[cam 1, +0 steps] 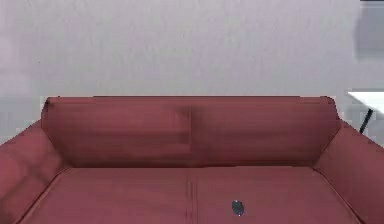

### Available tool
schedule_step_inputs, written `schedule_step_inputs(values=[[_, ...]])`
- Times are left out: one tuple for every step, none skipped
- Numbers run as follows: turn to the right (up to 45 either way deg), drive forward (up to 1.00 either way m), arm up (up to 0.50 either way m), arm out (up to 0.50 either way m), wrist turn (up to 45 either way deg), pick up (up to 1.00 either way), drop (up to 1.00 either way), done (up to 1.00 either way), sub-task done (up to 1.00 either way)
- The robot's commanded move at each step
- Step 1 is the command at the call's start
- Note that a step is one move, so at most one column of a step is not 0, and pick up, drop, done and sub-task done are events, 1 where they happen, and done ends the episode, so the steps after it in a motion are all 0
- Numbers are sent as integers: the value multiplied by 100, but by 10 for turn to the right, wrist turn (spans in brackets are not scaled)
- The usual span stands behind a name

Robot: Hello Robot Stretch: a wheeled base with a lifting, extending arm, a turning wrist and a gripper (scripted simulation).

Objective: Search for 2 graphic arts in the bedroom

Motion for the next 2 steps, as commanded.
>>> schedule_step_inputs(values=[[-450, 0, 0, 0, 0, 0, 0, 0, 0], [-390, 0, 0, 0, 0, 0, 0, 0, 0]])
